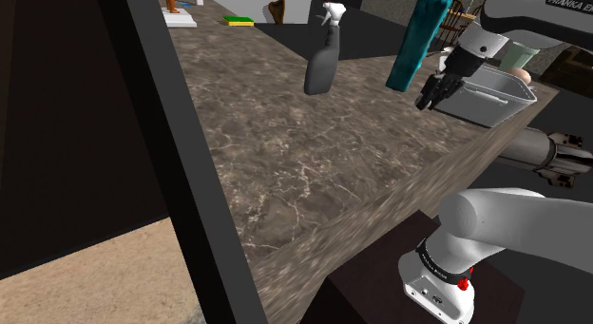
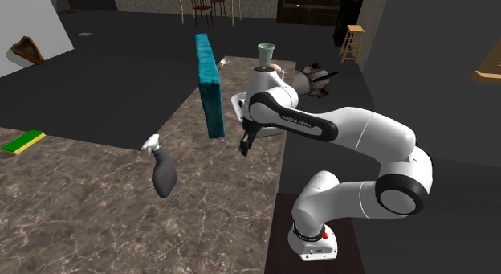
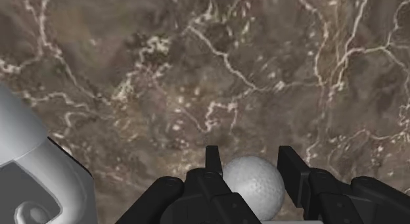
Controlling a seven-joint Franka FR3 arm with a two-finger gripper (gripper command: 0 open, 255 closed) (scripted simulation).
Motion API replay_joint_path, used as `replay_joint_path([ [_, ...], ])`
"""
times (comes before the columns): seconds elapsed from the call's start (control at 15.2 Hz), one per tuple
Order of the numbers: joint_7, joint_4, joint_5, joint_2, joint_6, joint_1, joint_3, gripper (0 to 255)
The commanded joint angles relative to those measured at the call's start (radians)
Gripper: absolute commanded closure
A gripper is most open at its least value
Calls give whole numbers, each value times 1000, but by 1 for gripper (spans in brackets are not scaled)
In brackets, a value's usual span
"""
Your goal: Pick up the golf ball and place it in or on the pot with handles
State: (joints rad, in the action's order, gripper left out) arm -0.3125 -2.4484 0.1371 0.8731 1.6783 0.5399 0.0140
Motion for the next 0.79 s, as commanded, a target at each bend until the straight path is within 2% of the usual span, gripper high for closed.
replay_joint_path([
  [0.0, 2, 37, -2, -6, -18, 1, 2, 255],
  [0.73, 19, 219, -5, -61, -145, -3, 5, 255],
])
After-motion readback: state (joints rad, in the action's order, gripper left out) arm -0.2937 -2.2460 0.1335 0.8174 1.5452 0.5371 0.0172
